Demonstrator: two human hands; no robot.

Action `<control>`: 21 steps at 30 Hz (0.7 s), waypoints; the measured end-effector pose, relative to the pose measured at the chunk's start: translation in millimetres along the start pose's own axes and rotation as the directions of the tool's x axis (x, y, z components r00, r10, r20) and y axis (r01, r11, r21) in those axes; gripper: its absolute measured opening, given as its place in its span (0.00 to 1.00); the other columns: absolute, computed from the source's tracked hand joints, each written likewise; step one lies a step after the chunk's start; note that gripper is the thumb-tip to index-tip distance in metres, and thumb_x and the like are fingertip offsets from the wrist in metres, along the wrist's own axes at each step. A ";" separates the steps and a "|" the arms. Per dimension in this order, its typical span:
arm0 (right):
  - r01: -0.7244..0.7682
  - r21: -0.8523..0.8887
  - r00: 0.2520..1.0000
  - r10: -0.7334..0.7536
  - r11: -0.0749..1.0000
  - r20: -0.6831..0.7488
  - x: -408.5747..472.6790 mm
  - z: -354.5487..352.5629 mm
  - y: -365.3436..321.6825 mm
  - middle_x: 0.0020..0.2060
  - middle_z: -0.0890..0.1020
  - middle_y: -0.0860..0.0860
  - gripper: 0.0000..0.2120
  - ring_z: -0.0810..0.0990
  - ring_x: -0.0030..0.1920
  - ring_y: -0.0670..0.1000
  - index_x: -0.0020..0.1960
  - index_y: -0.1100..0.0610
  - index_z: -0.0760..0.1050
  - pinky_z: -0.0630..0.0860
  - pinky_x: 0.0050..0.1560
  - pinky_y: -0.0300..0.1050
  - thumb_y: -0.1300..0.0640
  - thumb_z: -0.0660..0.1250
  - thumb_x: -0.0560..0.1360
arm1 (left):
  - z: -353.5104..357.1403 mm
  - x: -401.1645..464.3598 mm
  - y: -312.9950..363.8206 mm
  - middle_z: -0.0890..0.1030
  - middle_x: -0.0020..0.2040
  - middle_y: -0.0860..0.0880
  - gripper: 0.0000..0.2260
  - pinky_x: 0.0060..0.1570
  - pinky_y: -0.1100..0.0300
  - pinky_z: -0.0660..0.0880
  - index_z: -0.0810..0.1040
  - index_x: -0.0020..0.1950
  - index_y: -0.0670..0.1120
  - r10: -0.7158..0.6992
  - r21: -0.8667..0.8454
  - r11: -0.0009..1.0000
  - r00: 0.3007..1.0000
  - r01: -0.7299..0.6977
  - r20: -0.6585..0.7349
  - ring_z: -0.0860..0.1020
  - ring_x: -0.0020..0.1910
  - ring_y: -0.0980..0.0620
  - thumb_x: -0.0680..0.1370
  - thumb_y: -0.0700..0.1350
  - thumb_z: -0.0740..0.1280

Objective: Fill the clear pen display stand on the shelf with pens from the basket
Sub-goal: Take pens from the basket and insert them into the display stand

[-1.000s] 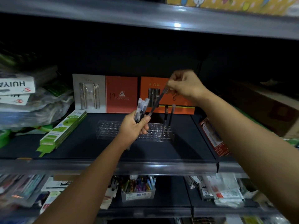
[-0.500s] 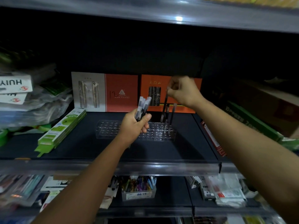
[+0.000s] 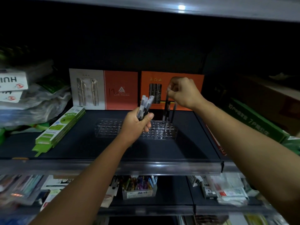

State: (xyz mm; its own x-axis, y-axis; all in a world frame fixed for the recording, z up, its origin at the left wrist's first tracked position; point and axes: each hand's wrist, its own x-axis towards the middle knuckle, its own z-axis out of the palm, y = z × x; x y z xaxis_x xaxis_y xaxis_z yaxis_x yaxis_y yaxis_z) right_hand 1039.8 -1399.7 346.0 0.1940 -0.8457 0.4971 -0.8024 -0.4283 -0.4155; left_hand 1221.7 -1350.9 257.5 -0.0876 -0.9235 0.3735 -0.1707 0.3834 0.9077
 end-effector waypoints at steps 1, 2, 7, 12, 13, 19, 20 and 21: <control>0.000 0.002 1.000 0.000 1.000 -0.001 0.4 0.7 0.8 0.35 0.82 0.53 0.03 0.80 0.36 0.51 0.43 0.61 0.77 0.71 0.32 0.34 0.62 0.68 0.74 | 0.3 -0.1 -0.4 0.78 0.31 0.46 0.06 0.29 0.65 0.73 0.74 0.41 0.47 -0.001 0.000 1.000 1.000 0.001 -0.001 0.74 0.25 0.56 0.78 0.42 0.65; 0.001 0.002 1.000 -0.001 1.000 -0.004 0.7 1.4 1.3 0.35 0.82 0.53 0.03 0.80 0.36 0.51 0.42 0.61 0.77 0.72 0.32 0.35 0.61 0.68 0.74 | 0.5 -0.3 -1.0 0.78 0.31 0.46 0.06 0.29 0.65 0.73 0.74 0.41 0.47 -0.002 0.001 1.000 1.000 0.002 0.000 0.74 0.25 0.56 0.78 0.42 0.65; 0.022 -0.006 1.000 -0.022 1.000 -0.007 3.0 3.3 0.8 0.32 0.78 0.49 0.03 0.77 0.33 0.47 0.43 0.60 0.77 0.68 0.29 0.30 0.61 0.68 0.75 | 1.2 -1.2 -3.0 0.77 0.30 0.47 0.07 0.28 0.66 0.72 0.74 0.40 0.48 -0.014 -0.005 1.000 1.000 0.014 -0.001 0.74 0.25 0.56 0.78 0.42 0.65; 0.034 -0.038 0.999 -0.035 0.999 -0.015 4.2 2.6 4.1 0.35 0.81 0.53 0.04 0.81 0.36 0.53 0.43 0.62 0.77 0.75 0.33 0.43 0.61 0.67 0.75 | 1.7 -0.6 -2.8 0.77 0.30 0.47 0.07 0.28 0.66 0.72 0.74 0.40 0.47 -0.021 -0.006 1.000 1.000 0.021 -0.004 0.74 0.24 0.56 0.78 0.41 0.65; 0.029 -0.048 0.999 -0.030 0.998 -0.019 4.7 2.7 5.3 0.35 0.82 0.54 0.05 0.81 0.37 0.54 0.43 0.62 0.77 0.76 0.36 0.45 0.60 0.67 0.74 | 1.7 -0.6 -3.1 0.77 0.30 0.47 0.07 0.28 0.65 0.73 0.74 0.40 0.47 -0.019 -0.004 1.000 1.000 0.019 -0.003 0.74 0.25 0.56 0.78 0.41 0.65; 0.009 0.008 1.000 -0.010 1.000 0.019 0.3 4.1 4.9 0.31 0.79 0.48 0.04 0.80 0.32 0.49 0.42 0.59 0.76 0.73 0.28 0.34 0.62 0.67 0.76 | 1.9 -0.2 -4.0 0.78 0.30 0.47 0.07 0.29 0.65 0.73 0.74 0.40 0.48 -0.018 0.004 1.000 1.000 0.018 0.001 0.74 0.25 0.56 0.78 0.42 0.65; 0.011 0.017 1.000 -0.011 1.000 0.020 0.0 4.4 4.0 0.31 0.79 0.48 0.05 0.80 0.31 0.49 0.42 0.59 0.76 0.73 0.28 0.35 0.62 0.67 0.76 | 2.2 -0.4 -3.8 0.78 0.30 0.47 0.07 0.29 0.66 0.73 0.74 0.40 0.48 -0.019 0.005 1.000 1.000 0.019 0.000 0.74 0.25 0.56 0.78 0.42 0.65; 0.011 0.022 1.000 -0.011 1.000 0.024 0.4 4.6 3.5 0.31 0.79 0.49 0.05 0.80 0.31 0.49 0.42 0.58 0.76 0.73 0.28 0.35 0.62 0.66 0.76 | 2.4 -0.7 -3.8 0.78 0.30 0.47 0.07 0.29 0.66 0.73 0.74 0.40 0.47 -0.020 0.007 1.000 1.000 0.020 0.000 0.74 0.25 0.56 0.78 0.42 0.65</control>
State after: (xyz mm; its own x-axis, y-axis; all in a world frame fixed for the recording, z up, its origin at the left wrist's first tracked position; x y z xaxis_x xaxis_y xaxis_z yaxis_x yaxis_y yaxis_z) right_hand 1039.7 -1402.9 341.2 0.2161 -0.8481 0.4837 -0.7878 -0.4441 -0.4267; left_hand 1220.1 -1351.7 253.3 -0.0841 -0.9311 0.3550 -0.1790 0.3646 0.9138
